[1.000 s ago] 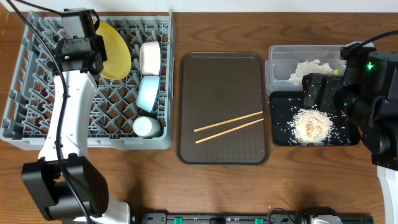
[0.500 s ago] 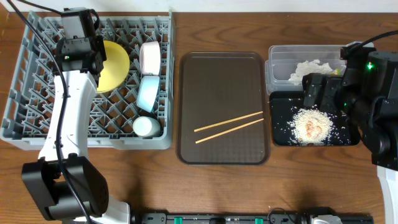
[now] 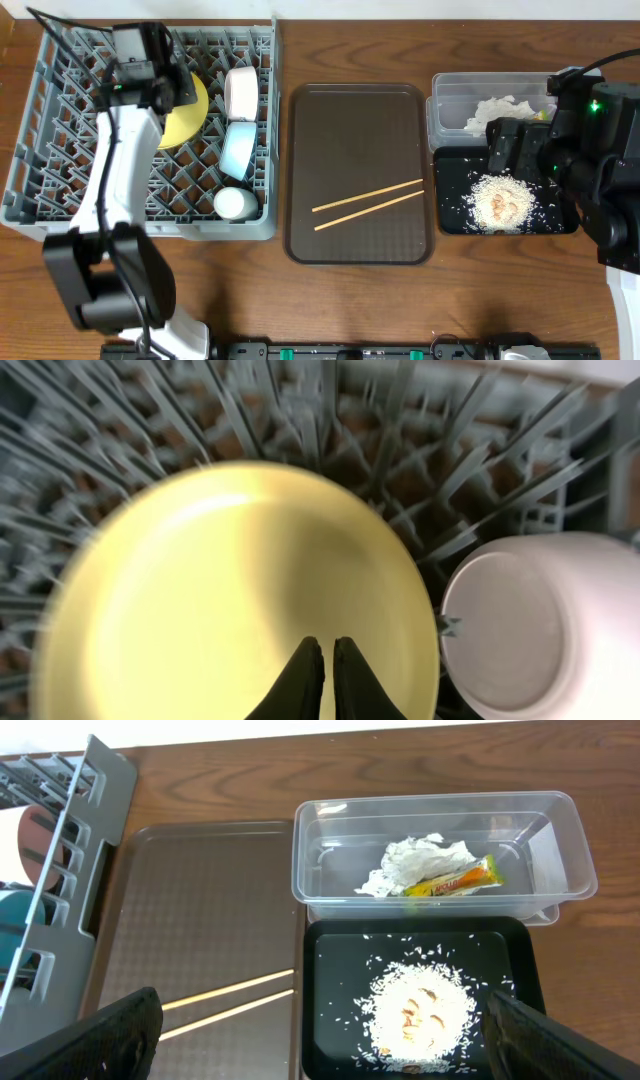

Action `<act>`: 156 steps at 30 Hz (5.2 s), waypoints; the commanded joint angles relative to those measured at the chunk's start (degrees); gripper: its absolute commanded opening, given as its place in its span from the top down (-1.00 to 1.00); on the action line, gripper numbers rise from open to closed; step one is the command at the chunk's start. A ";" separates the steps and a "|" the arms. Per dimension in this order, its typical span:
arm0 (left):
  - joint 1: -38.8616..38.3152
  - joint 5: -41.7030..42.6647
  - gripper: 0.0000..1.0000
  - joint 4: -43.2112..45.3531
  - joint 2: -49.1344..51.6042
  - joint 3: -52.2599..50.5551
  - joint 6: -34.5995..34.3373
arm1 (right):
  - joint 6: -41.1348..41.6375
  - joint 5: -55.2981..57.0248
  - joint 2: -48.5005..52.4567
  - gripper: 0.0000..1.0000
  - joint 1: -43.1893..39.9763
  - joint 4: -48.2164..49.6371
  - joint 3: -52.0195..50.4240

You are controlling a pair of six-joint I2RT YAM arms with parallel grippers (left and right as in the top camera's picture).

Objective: Sort waste into correct bins and load items into the dishwasher
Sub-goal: 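Lower the yellow plate upright into the rack's middle slots and release, then move the left gripper back over the chopsticks on the brown tray, then grasp one wooden chopstick with the left gripper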

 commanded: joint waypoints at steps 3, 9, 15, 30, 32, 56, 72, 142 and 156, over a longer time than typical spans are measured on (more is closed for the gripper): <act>-2.03 2.03 0.85 0.04 4.00 -0.13 -3.37 | 0.24 0.42 0.07 -0.99 -0.52 -0.04 0.20; -4.20 1.38 0.85 0.24 4.52 -0.13 -3.28 | 0.24 0.39 0.07 -0.98 -0.52 -0.04 0.20; -4.11 -1.62 0.85 -0.57 4.59 -0.20 -2.71 | 0.22 0.39 0.07 -0.99 -0.52 -0.07 0.20; -4.50 -0.92 0.85 -1.90 9.84 -0.20 -2.75 | 0.24 0.39 0.07 -0.98 -0.52 -0.07 0.20; -4.50 -0.98 0.85 -1.88 11.17 -0.20 -2.73 | 0.22 0.42 0.07 -0.99 -0.52 -0.04 0.20; -5.55 -0.98 0.85 -1.03 -1.14 -0.02 -2.67 | 0.24 0.39 0.07 -0.99 -0.52 -0.07 0.20; -12.17 -0.98 0.85 -2.08 -8.90 -0.02 -2.67 | 0.22 0.39 0.07 -0.98 -0.52 -0.04 0.20; -45.27 4.79 -0.05 -11.69 19.80 -0.17 28.46 | 0.24 0.39 0.07 -0.98 -0.52 -0.04 0.20; -45.07 4.74 0.85 -12.55 18.34 0.74 27.21 | 0.24 0.42 0.07 -0.99 -0.52 -0.07 0.20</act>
